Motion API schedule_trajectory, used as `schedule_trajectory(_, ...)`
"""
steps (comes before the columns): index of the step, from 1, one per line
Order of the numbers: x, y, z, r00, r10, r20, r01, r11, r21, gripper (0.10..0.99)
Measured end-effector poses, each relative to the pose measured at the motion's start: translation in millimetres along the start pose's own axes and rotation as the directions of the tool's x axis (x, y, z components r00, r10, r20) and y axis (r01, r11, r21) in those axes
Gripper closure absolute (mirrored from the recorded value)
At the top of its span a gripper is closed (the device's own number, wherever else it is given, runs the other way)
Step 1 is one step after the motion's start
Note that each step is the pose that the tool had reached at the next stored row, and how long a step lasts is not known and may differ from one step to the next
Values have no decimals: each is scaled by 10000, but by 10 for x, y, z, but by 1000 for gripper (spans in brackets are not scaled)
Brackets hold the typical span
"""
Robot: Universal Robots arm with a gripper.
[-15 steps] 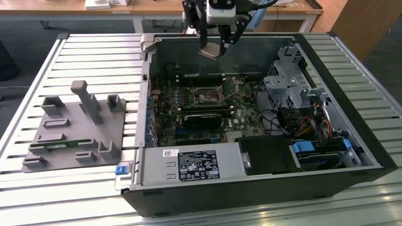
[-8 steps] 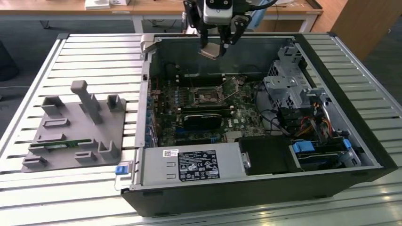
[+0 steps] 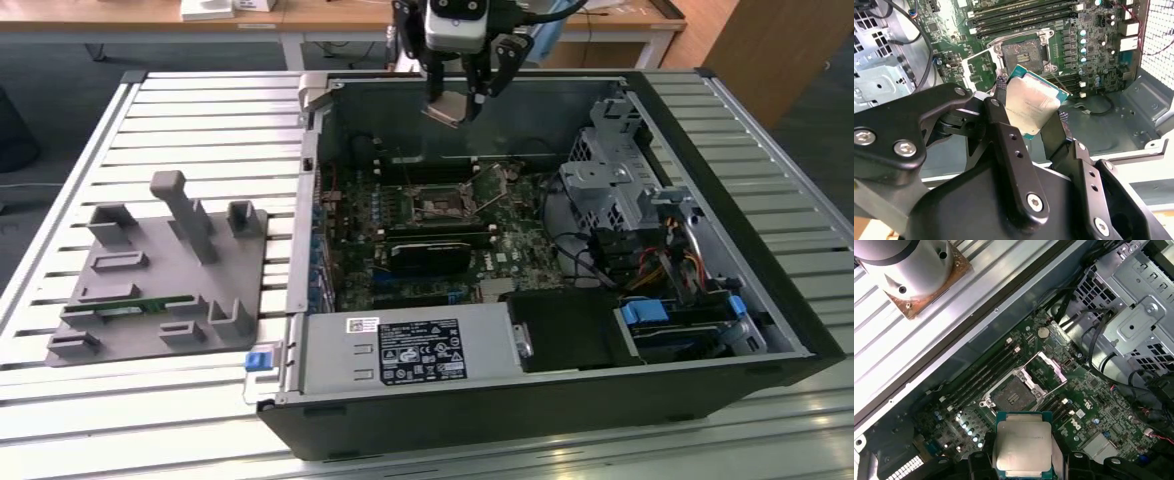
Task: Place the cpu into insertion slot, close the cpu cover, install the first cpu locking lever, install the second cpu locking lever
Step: 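Place the cpu into insertion slot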
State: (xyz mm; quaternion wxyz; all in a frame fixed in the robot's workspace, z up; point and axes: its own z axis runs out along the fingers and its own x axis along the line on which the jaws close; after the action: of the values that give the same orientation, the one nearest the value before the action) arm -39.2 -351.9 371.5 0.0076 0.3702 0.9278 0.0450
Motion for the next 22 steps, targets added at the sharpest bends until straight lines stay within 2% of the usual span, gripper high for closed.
schedule_trajectory(6, 0, -1, 4, 9986, 519, 47, -519, 9987, -10, 561)
schedule_trajectory(10, 0, -1, 9, 9939, 1096, 101, -1096, 9940, -22, 561)
schedule_trajectory(15, 0, -1, 14, 9838, 1787, 165, -1786, 9839, -41, 561)
schedule_trajectory(22, 0, -2, 19, 9654, 2597, 234, -2596, 9657, -73, 561)
